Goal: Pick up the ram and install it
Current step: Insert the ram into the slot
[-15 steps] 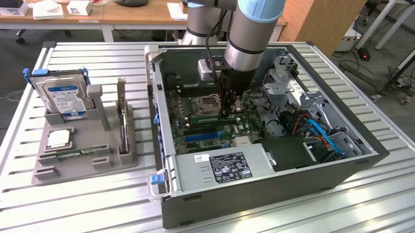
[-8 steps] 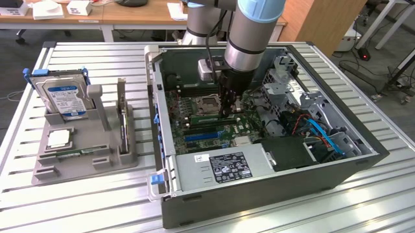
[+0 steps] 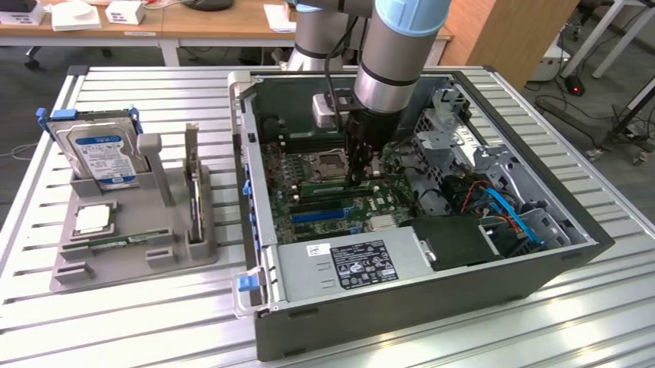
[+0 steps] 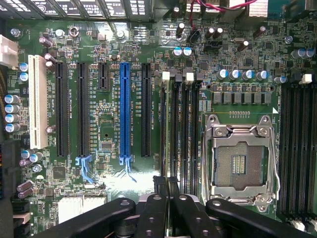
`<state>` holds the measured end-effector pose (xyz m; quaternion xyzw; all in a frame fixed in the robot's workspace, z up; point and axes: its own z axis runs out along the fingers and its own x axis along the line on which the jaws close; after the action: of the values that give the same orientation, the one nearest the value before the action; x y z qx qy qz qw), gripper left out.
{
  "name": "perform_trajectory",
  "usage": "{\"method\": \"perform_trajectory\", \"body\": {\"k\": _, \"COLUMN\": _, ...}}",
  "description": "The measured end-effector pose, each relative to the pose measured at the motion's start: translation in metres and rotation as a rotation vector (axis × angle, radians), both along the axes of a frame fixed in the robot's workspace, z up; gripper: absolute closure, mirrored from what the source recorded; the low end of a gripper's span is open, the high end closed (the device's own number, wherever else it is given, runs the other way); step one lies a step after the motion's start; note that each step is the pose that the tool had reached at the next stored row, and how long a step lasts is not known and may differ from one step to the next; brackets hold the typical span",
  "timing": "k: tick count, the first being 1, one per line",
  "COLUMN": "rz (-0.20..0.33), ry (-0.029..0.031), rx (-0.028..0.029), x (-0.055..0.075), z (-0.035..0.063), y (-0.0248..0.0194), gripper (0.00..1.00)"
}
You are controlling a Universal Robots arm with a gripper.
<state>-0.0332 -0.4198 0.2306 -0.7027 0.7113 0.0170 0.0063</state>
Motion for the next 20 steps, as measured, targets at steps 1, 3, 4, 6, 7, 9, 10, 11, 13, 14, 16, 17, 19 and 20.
{"method": "perform_trajectory", "body": {"k": 1, "rz": 0.0, "ry": 0.0, "rx": 0.0001, "x": 0.0, "z": 0.0, "y": 0.0, "gripper": 0.89}}
{"method": "perform_trajectory", "body": {"k": 3, "rz": 0.0, "ry": 0.0, "rx": 0.0001, "x": 0.0001, "z": 0.0, "y": 0.0, "gripper": 0.89}}
{"method": "perform_trajectory", "body": {"k": 4, "rz": 0.0, "ry": 0.0, "rx": 0.0001, "x": 0.0003, "z": -0.0001, "y": 0.0, "gripper": 0.89}}
{"method": "perform_trajectory", "body": {"k": 6, "rz": 0.0, "ry": 0.0, "rx": 0.0001, "x": 0.0004, "z": -0.0001, "y": 0.0, "gripper": 0.89}}
{"method": "perform_trajectory", "body": {"k": 7, "rz": 0.0, "ry": 0.0, "rx": 0.0001, "x": 0.0004, "z": -0.0001, "y": 0.0001, "gripper": 0.89}}
{"method": "perform_trajectory", "body": {"k": 9, "rz": 0.0, "ry": 0.0, "rx": 0.0001, "x": 0.0005, "z": 0.0, "y": 0.0, "gripper": 0.89}}
{"method": "perform_trajectory", "body": {"k": 10, "rz": 0.0, "ry": 0.0, "rx": 0.0001, "x": 0.0005, "z": 0.0, "y": 0.0, "gripper": 0.89}}
{"method": "perform_trajectory", "body": {"k": 11, "rz": 0.0, "ry": 0.0, "rx": 0.0001, "x": 0.0005, "z": -0.0002, "y": 0.0001, "gripper": 0.89}}
{"method": "perform_trajectory", "body": {"k": 13, "rz": 0.0, "ry": 0.0, "rx": 0.0, "x": 0.0005, "z": -0.0003, "y": 0.0001, "gripper": 0.89}}
{"method": "perform_trajectory", "body": {"k": 14, "rz": 0.0, "ry": 0.0, "rx": 0.0001, "x": 0.0005, "z": -0.0003, "y": 0.0001, "gripper": 0.89}}
{"method": "perform_trajectory", "body": {"k": 16, "rz": 0.001, "ry": 0.0, "rx": 0.0001, "x": 0.0003, "z": -0.0006, "y": 0.0, "gripper": 0.89}}
{"method": "perform_trajectory", "body": {"k": 17, "rz": 0.001, "ry": 0.0, "rx": 0.0001, "x": 0.0003, "z": -0.0006, "y": 0.0, "gripper": 0.89}}
{"method": "perform_trajectory", "body": {"k": 19, "rz": 0.002, "ry": -0.0001, "rx": 0.0001, "x": 0.0003, "z": -0.0006, "y": 0.0, "gripper": 0.89}}
{"method": "perform_trajectory", "body": {"k": 20, "rz": 0.003, "ry": 0.0, "rx": 0.0, "x": 0.0003, "z": -0.0006, "y": 0.0, "gripper": 0.89}}
